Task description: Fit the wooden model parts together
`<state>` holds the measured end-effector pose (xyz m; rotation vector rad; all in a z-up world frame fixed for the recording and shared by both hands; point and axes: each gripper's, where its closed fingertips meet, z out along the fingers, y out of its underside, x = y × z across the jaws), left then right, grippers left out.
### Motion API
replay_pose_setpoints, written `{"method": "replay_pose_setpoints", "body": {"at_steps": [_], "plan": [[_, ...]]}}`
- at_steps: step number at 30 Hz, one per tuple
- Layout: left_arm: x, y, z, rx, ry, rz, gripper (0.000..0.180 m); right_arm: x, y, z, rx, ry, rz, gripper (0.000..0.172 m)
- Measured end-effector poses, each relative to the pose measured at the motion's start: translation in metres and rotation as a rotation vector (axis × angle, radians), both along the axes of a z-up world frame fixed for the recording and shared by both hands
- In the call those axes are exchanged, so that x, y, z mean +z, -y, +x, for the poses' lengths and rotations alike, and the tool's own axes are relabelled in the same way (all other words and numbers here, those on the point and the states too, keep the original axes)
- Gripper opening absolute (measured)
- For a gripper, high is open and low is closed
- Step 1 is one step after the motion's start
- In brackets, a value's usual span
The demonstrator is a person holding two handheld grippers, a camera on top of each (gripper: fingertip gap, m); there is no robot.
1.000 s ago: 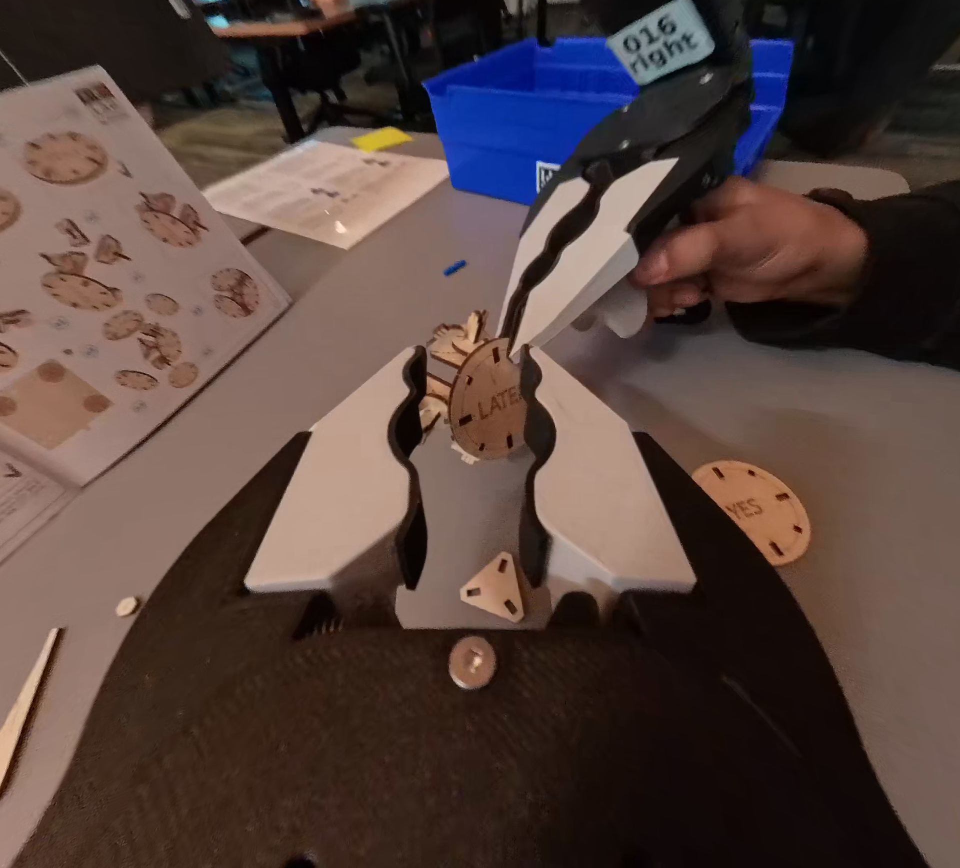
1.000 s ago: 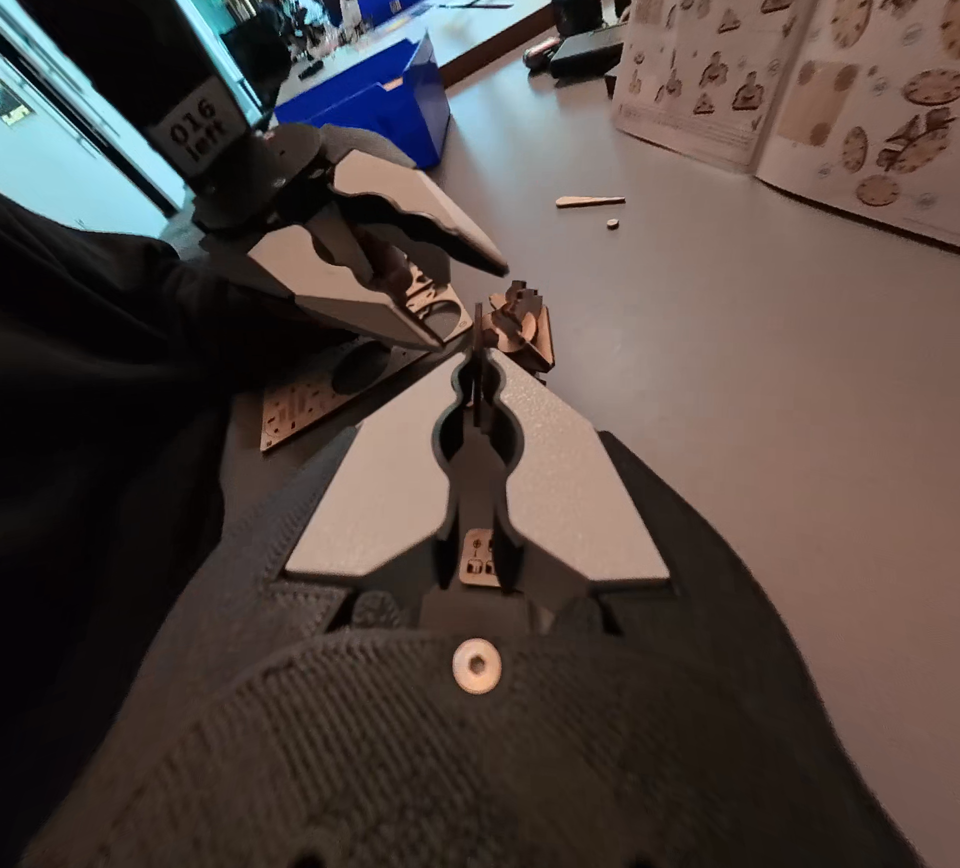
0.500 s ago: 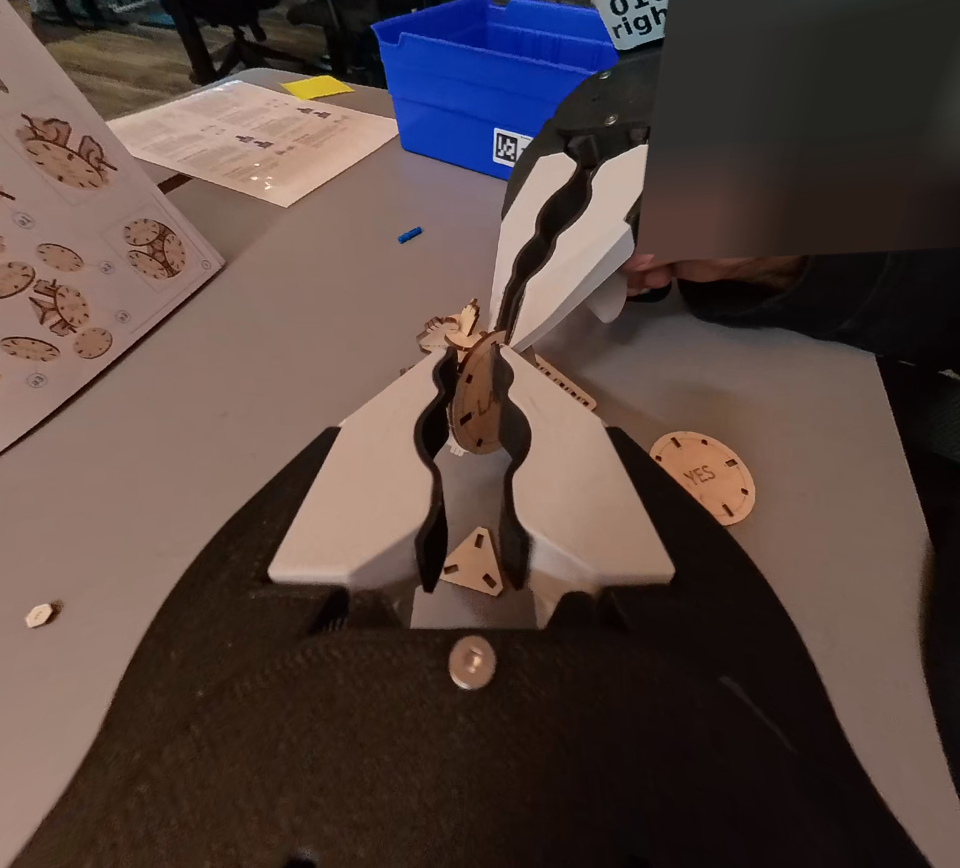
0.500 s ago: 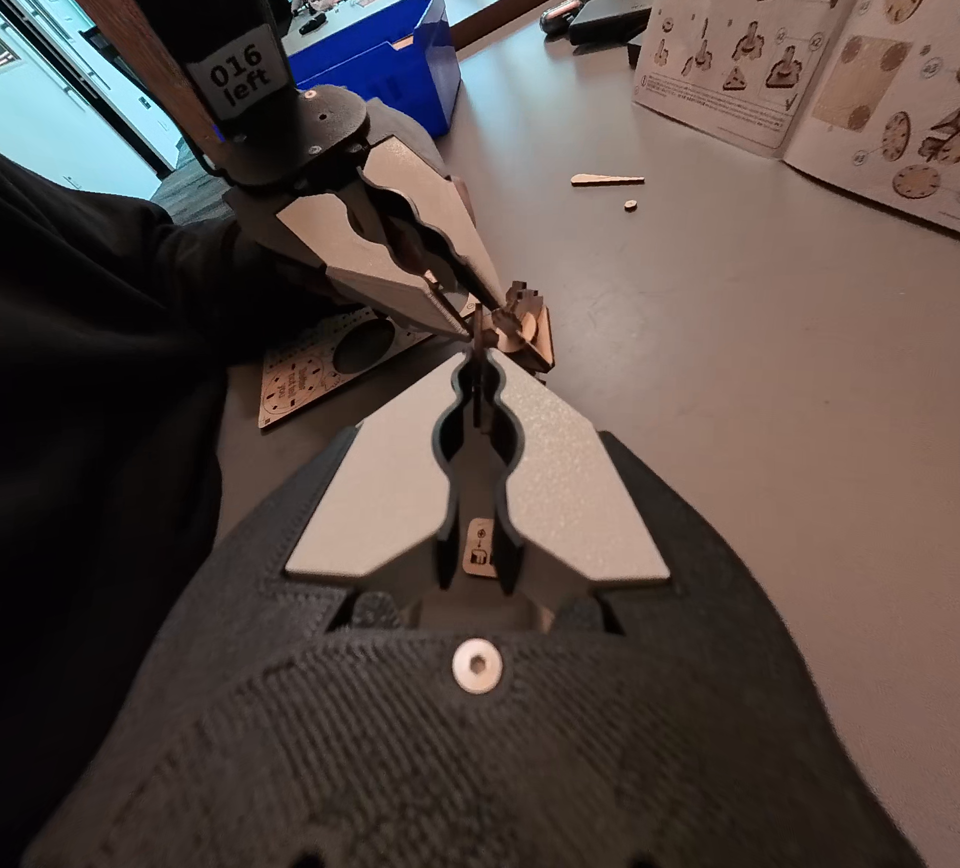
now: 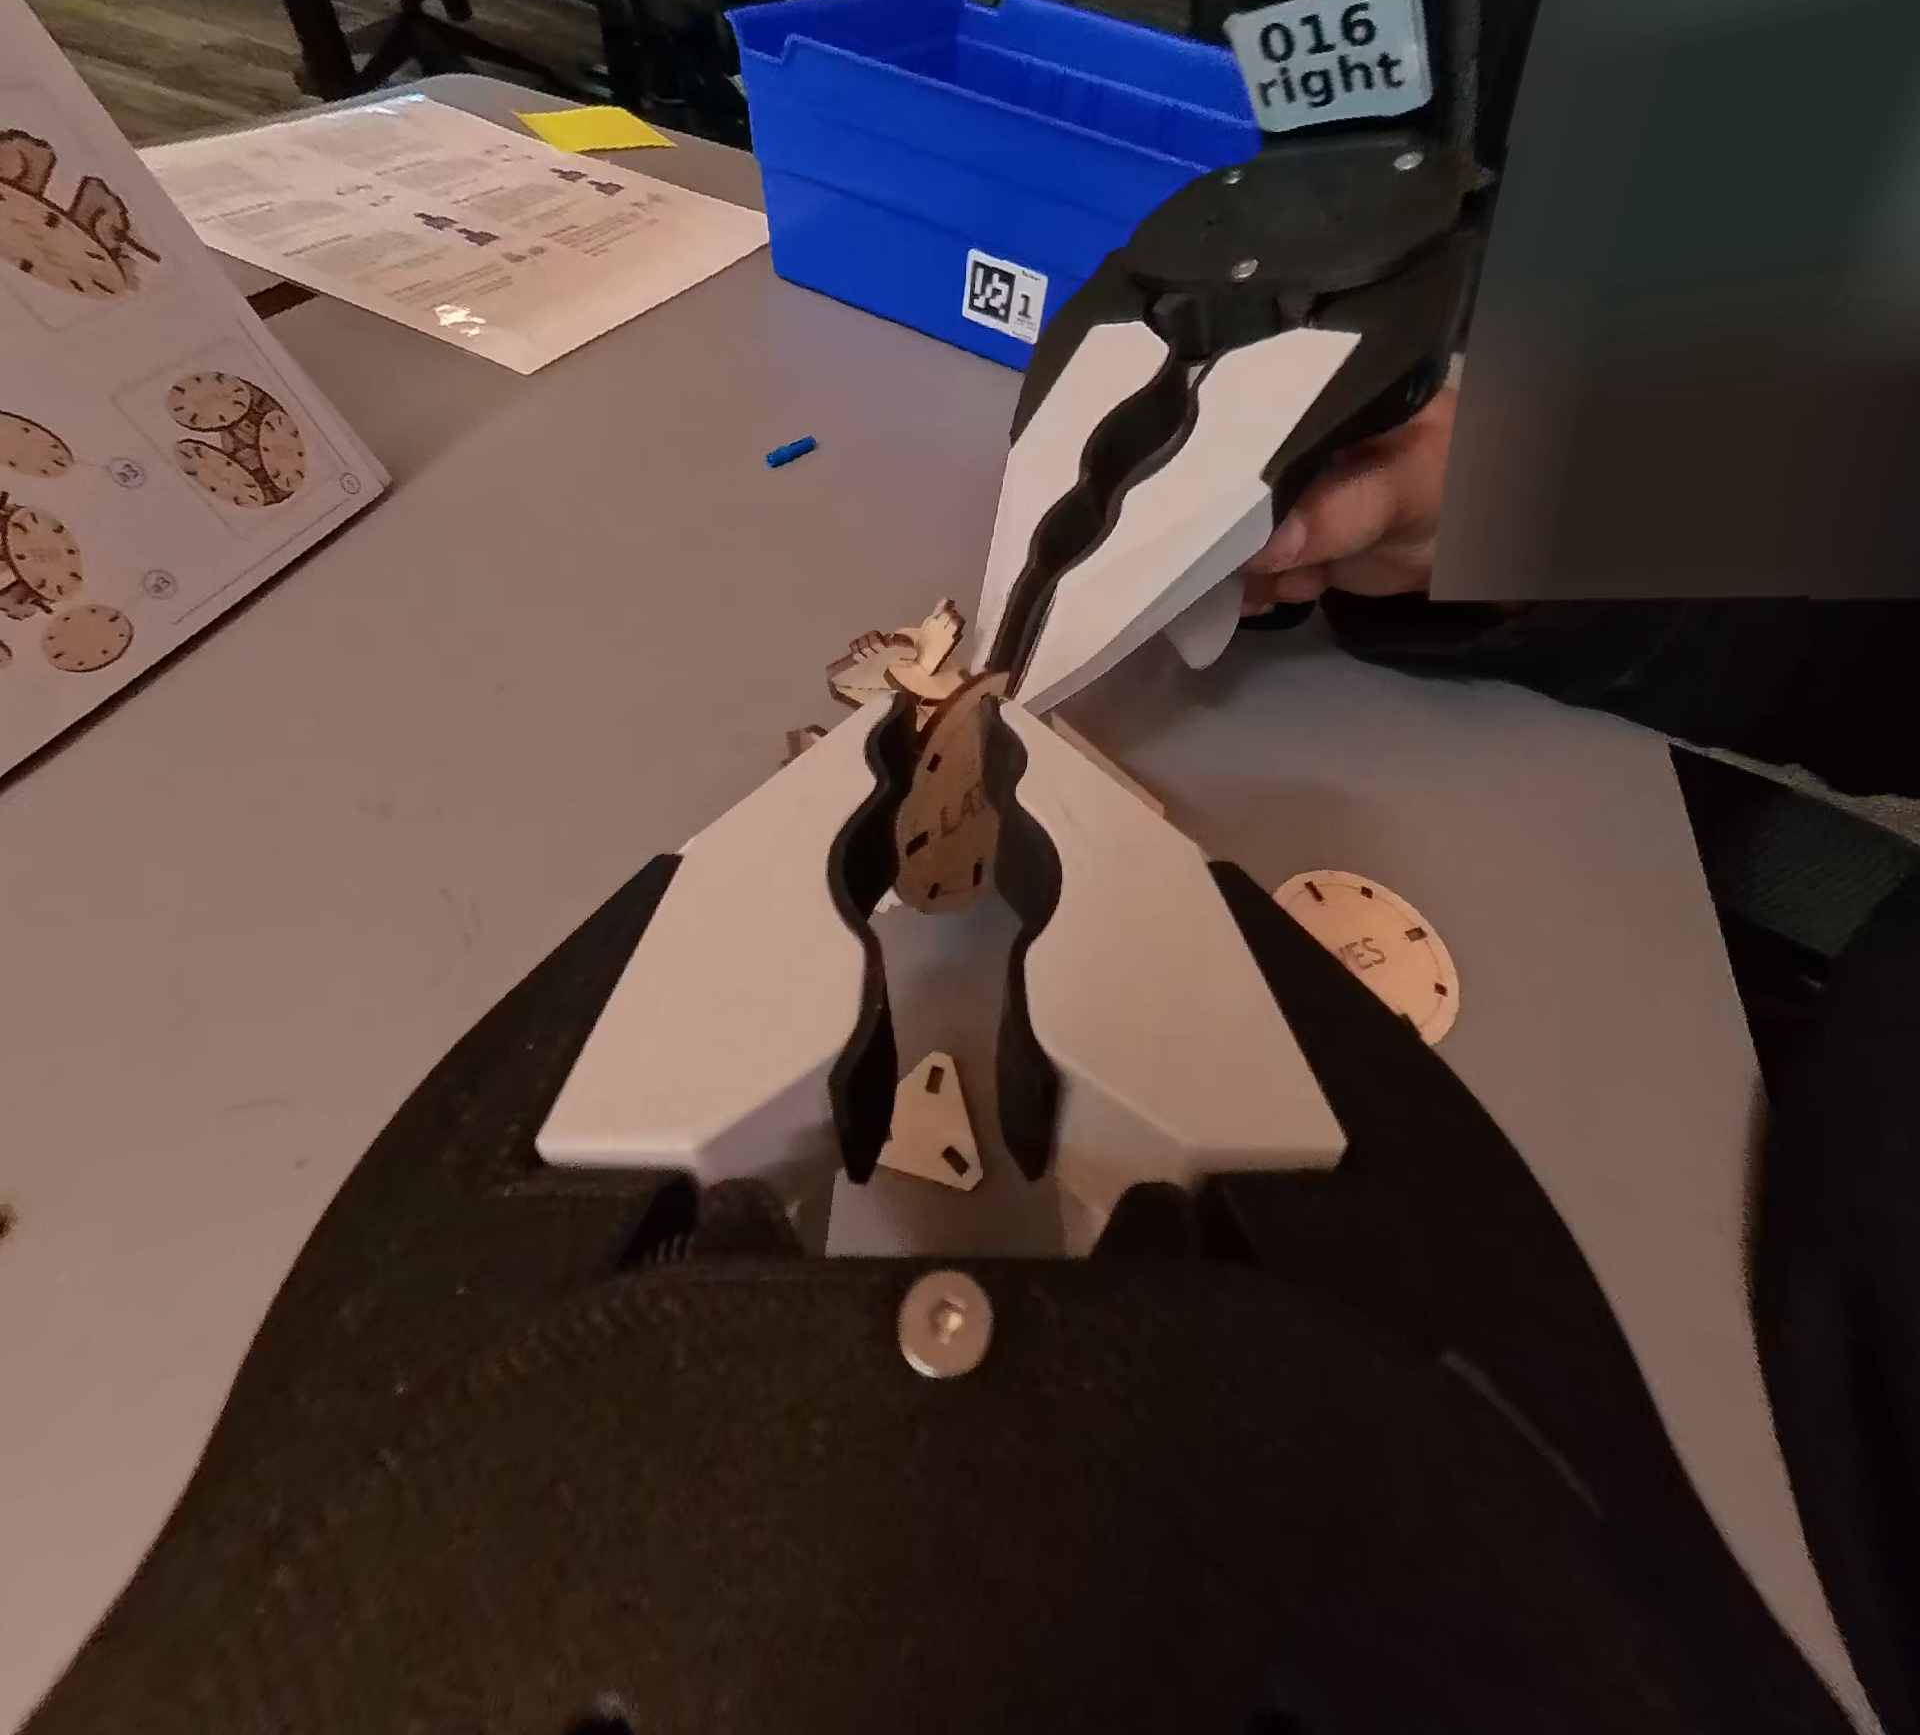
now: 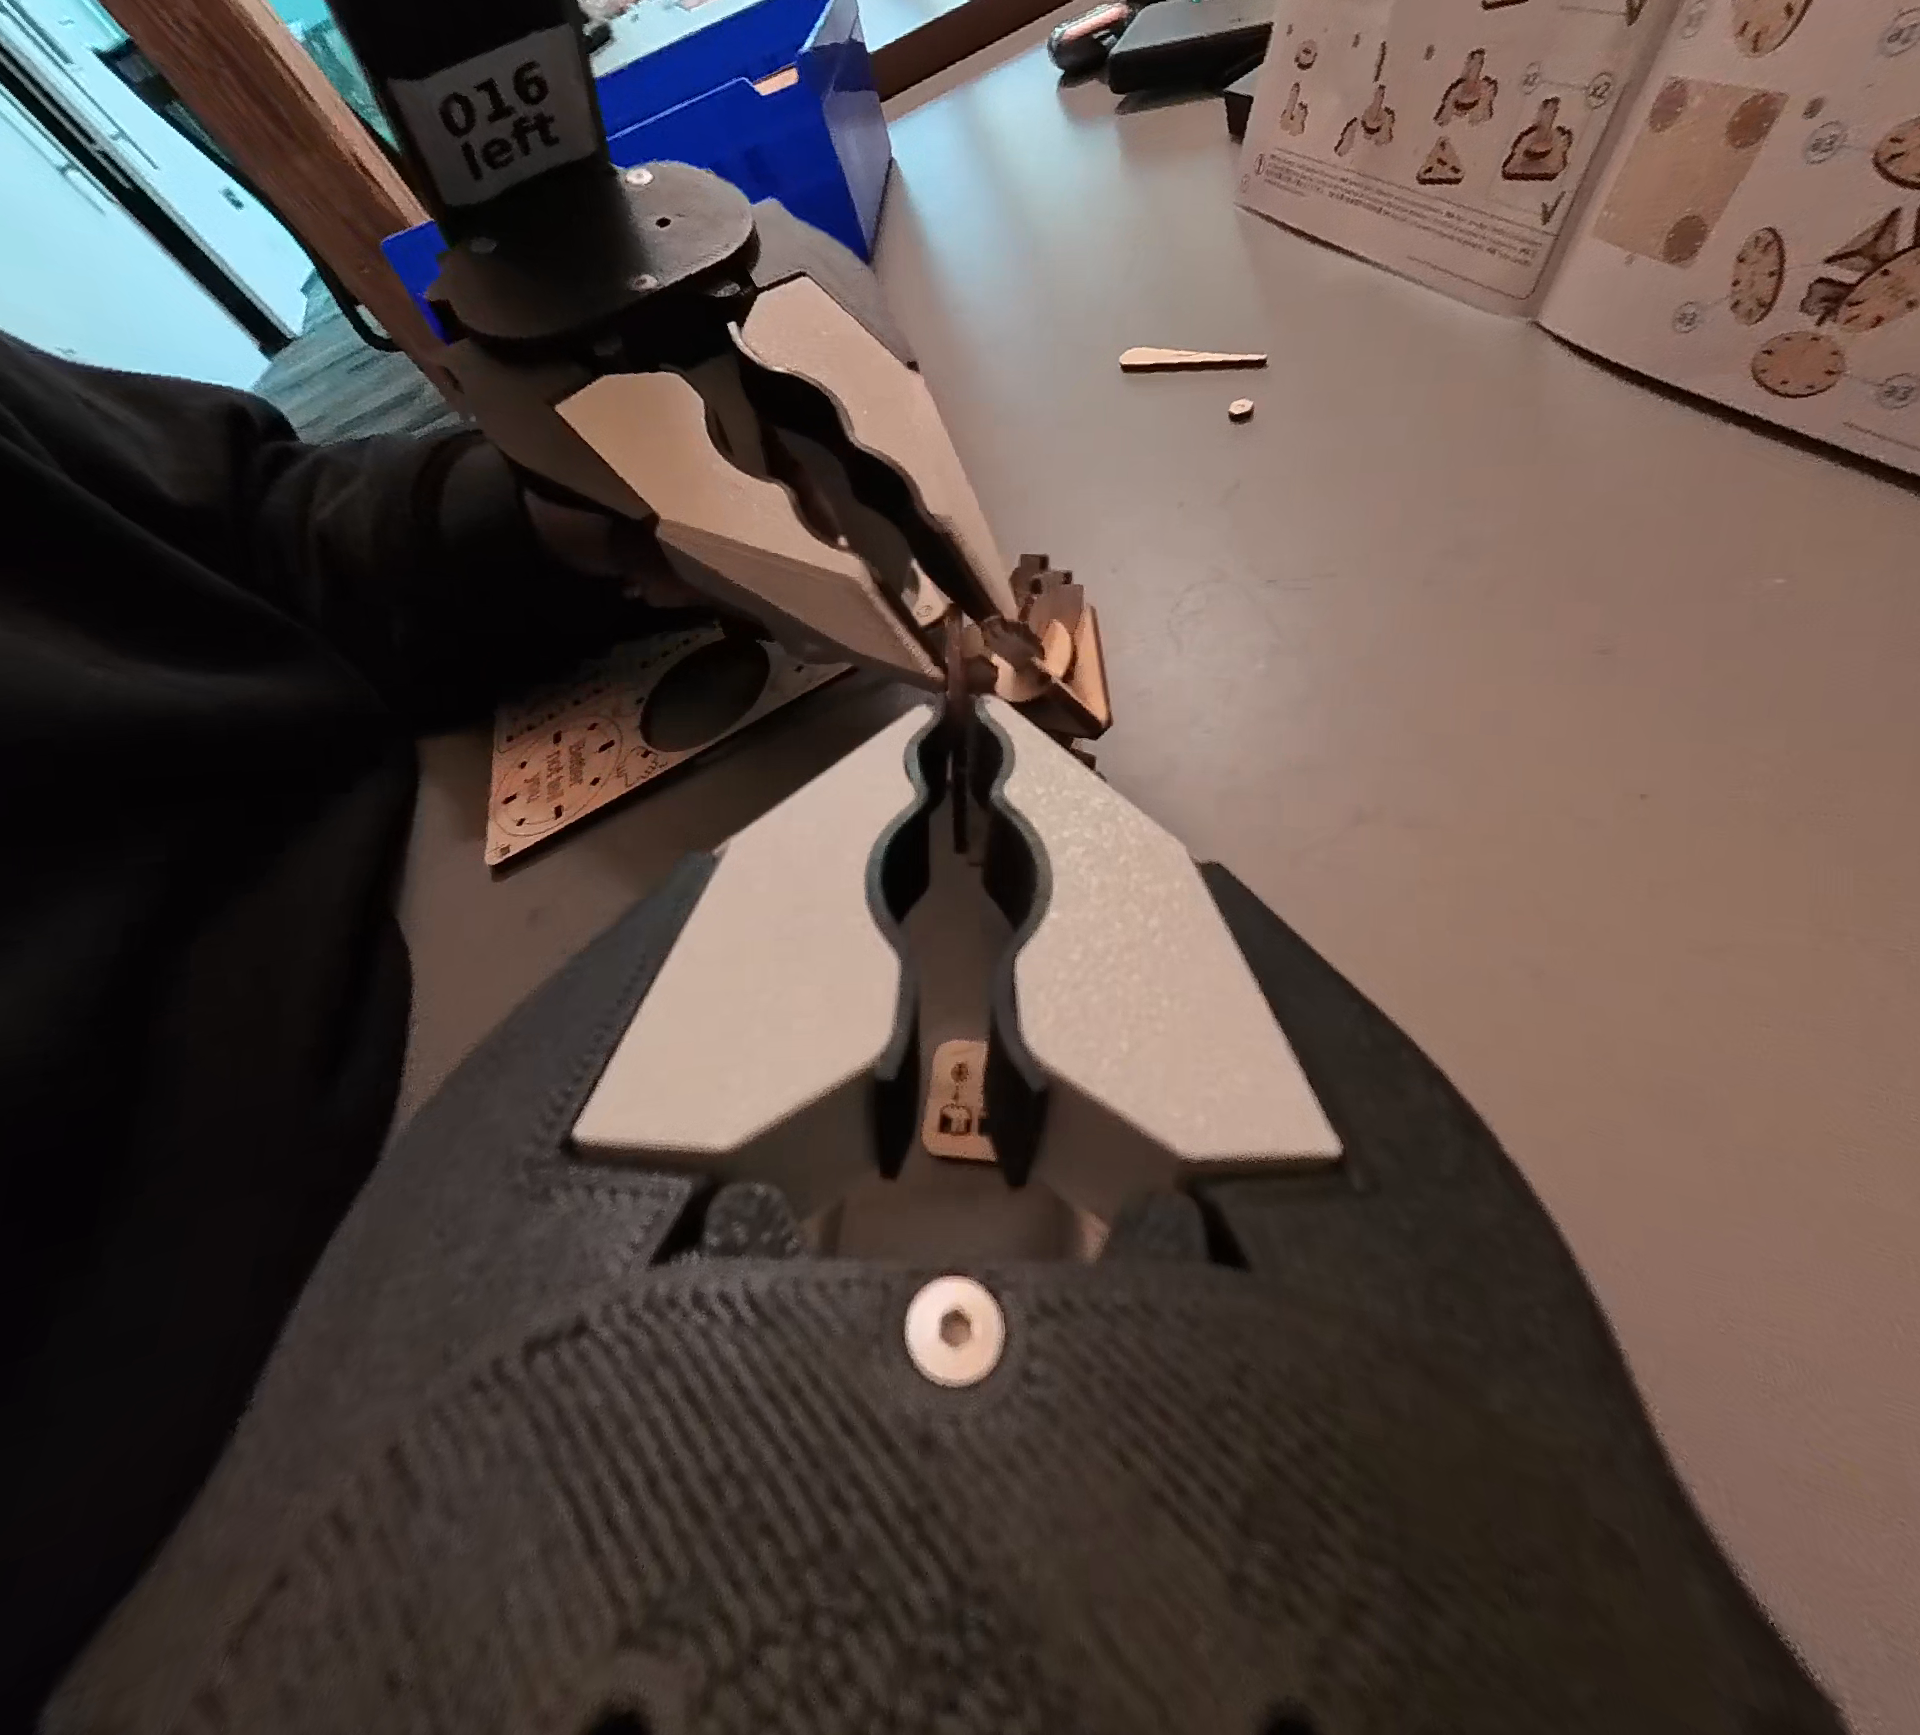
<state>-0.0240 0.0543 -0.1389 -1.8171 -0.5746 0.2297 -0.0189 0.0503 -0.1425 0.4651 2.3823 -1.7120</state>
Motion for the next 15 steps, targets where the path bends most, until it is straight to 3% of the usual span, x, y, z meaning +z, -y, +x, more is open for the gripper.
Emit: {"method": "replay_pose_setpoints", "body": {"at_steps": [15], "plan": [[0.0016, -0.005, 0.0035, 0.034, -0.16, -0.118, 0.002, 0.0078, -0.0054, -0.001, -0.022, 0.03, -0.051, 0.001]]}}
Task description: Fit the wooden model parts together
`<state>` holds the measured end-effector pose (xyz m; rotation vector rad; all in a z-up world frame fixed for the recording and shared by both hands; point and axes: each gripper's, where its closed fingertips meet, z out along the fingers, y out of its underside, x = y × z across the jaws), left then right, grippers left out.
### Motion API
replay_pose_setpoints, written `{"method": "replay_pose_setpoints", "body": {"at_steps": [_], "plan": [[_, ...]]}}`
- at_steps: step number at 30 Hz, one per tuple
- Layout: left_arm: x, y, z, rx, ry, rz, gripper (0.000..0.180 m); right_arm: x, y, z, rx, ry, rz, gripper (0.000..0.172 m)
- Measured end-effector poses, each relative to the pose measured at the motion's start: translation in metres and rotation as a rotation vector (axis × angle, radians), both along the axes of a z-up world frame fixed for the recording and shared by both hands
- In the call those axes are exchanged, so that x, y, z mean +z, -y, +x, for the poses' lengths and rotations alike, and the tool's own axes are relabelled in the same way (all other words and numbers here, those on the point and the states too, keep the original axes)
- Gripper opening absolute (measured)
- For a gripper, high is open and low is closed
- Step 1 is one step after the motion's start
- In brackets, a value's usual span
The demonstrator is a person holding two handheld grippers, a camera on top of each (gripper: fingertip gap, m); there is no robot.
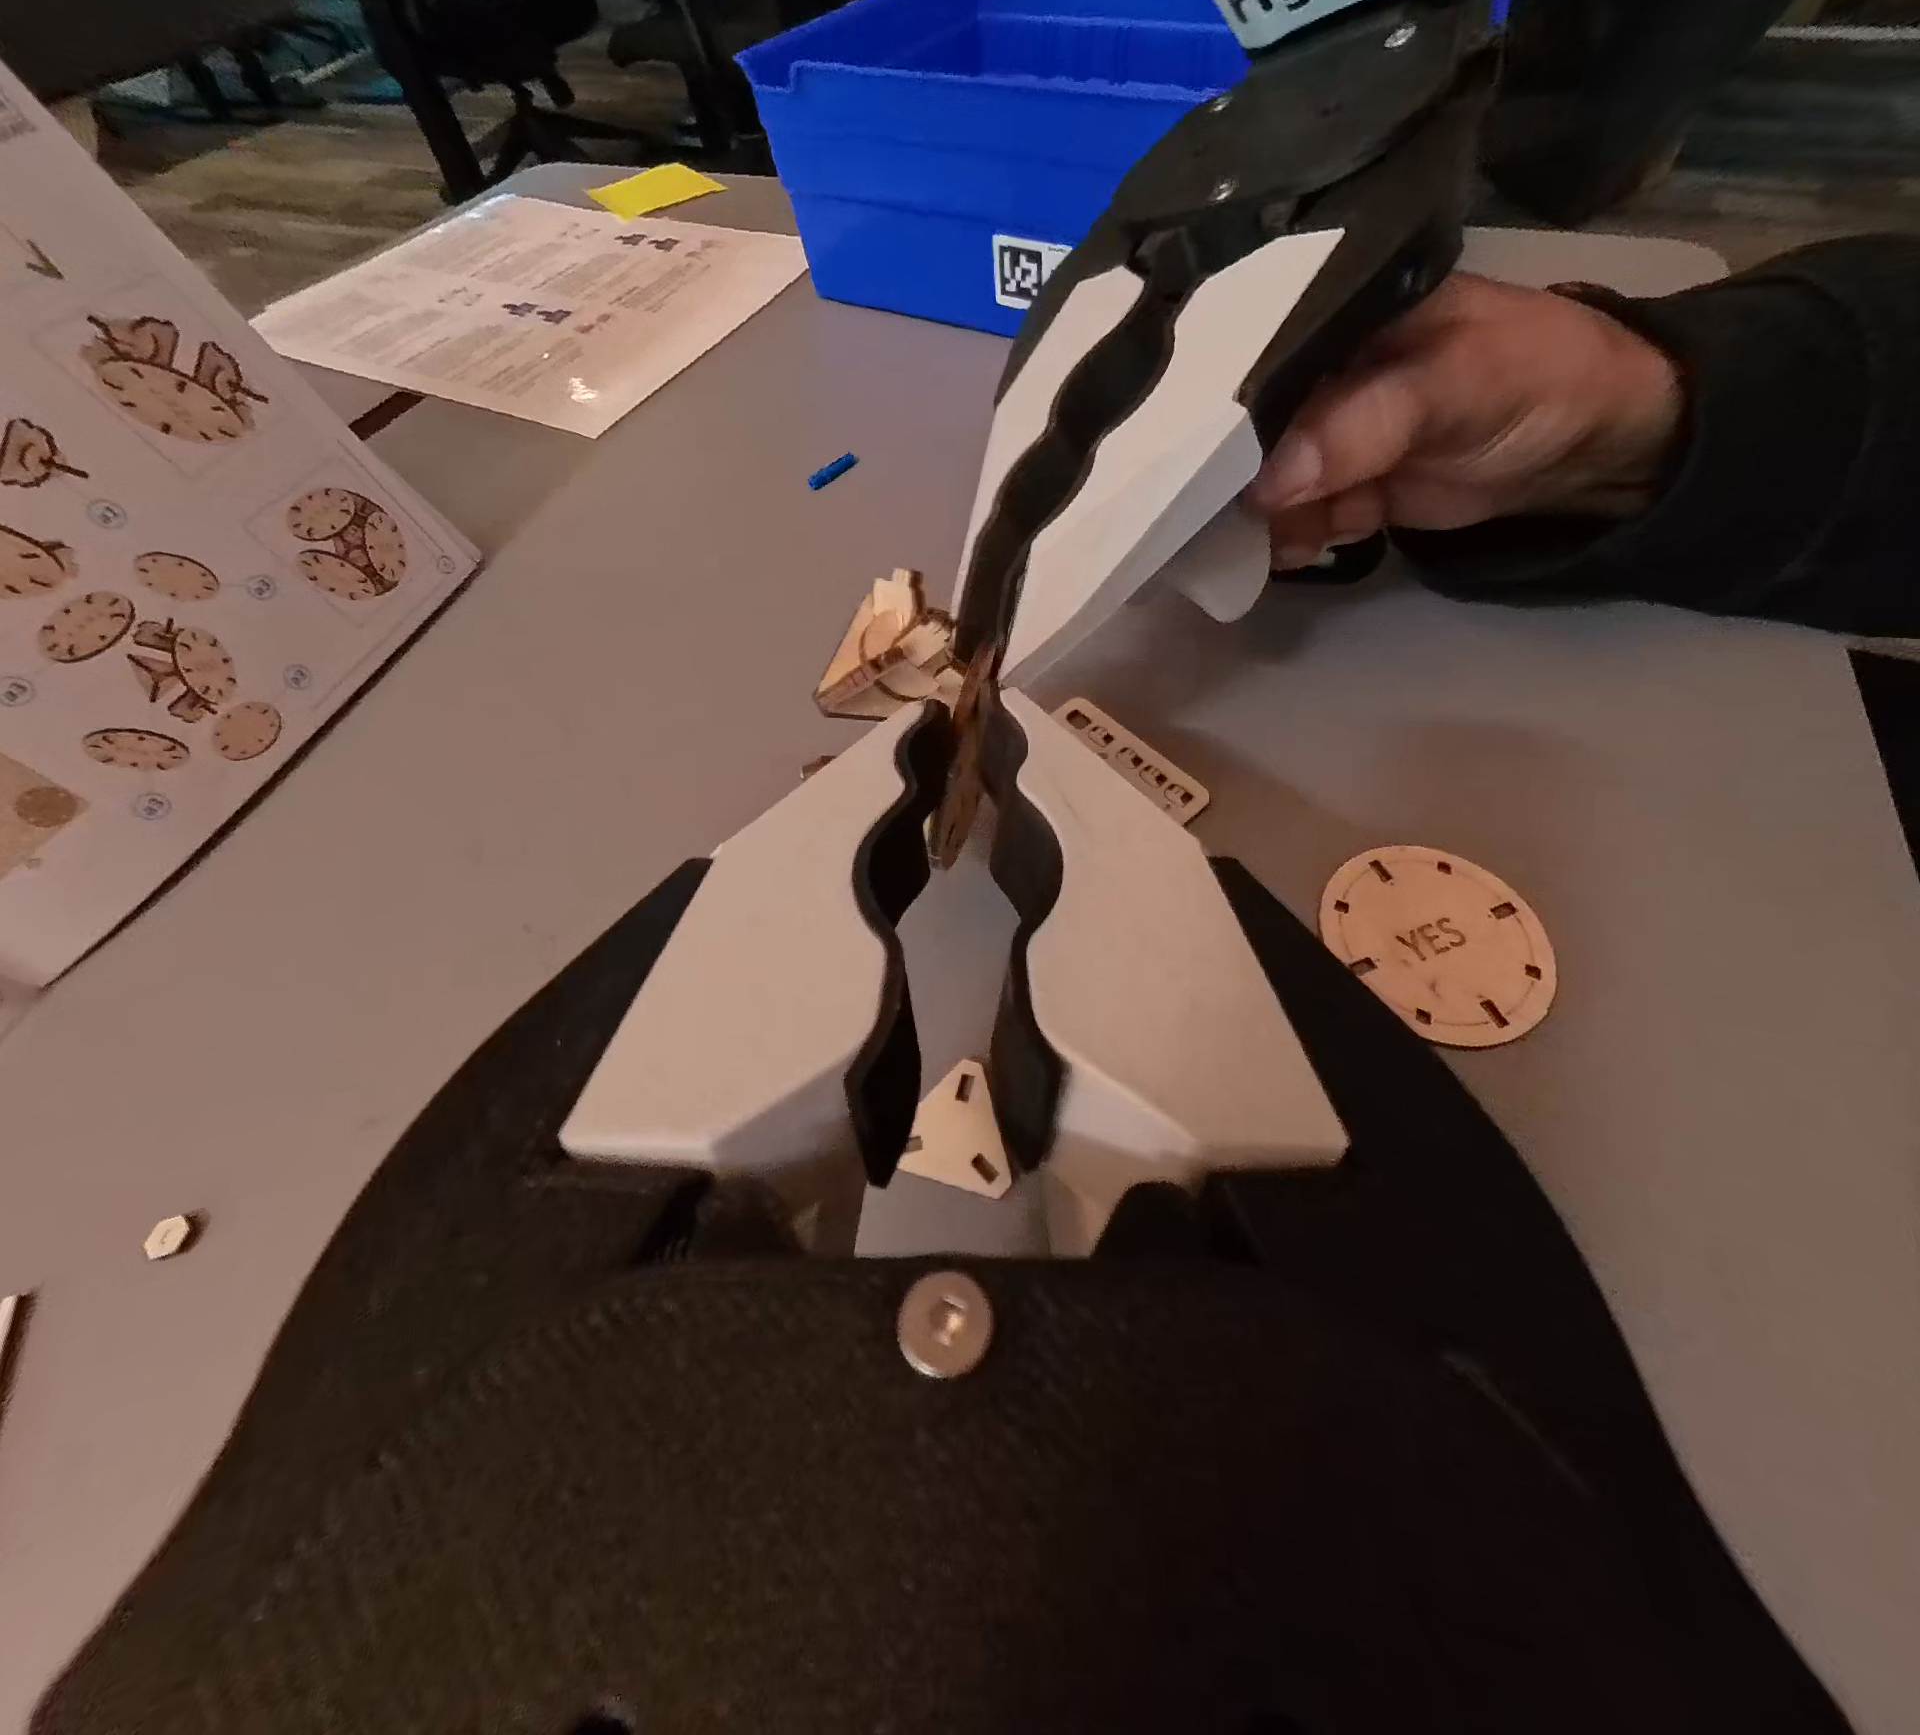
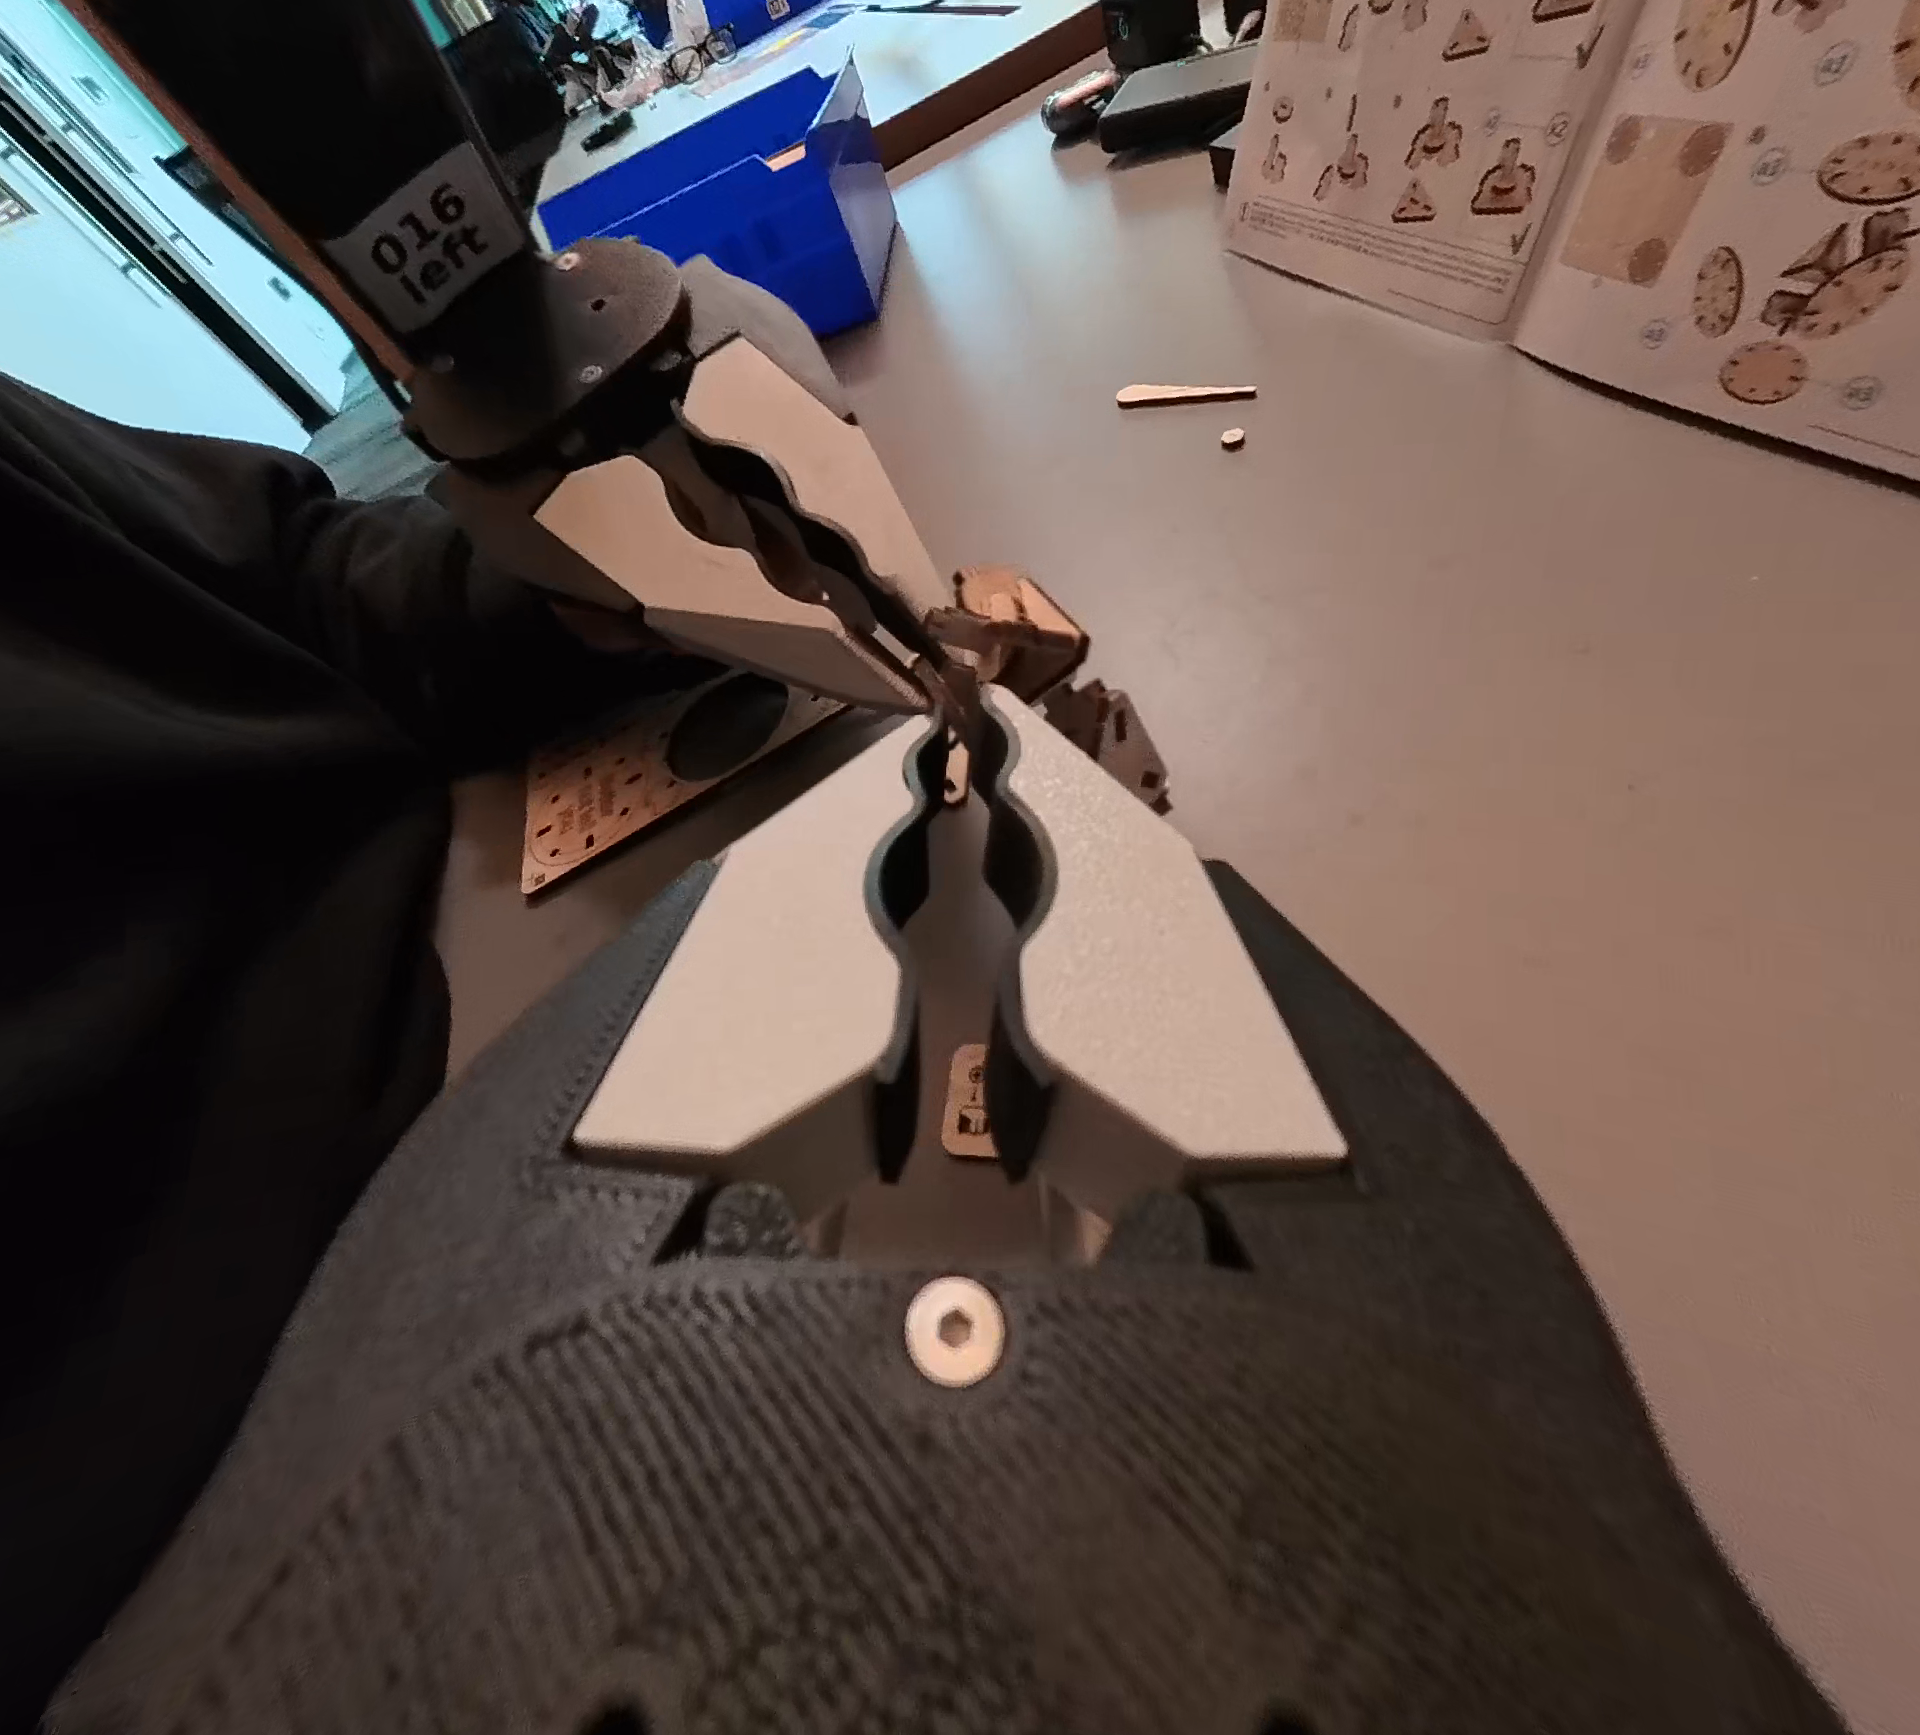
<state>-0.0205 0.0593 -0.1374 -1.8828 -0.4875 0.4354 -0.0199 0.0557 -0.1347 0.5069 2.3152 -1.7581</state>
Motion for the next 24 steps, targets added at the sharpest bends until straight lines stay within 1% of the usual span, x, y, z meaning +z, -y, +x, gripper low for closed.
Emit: {"method": "replay_pose_setpoints", "body": {"at_steps": [4, 11, 18, 21, 24], "plan": [[-0.003, 0.001, -0.001, -0.011, 0.043, 0.013, 0.002, -0.003, 0.0, -0.001, -0.001, -0.018, 0.017, 0.001], [0.004, 0.002, -0.003, -0.05, 0.127, 0.157, 0.008, 0.003, 0.003, -0.001, 0.006, -0.009, -0.028, 0.0], [-0.005, 0.004, -0.001, -0.071, 0.147, 0.122, 0.01, -0.002, 0.003, -0.002, 0.036, 0.068, -0.061, 0.0], [-0.006, 0.004, 0.001, -0.096, 0.184, 0.133, 0.005, -0.003, 0.003, -0.002, 0.039, 0.065, -0.066, 0.001], [-0.003, 0.003, 0.004, -0.127, 0.273, 0.203, 0.0, -0.003, 0.002, -0.005, 0.036, 0.058, -0.075, 0.004]]}}
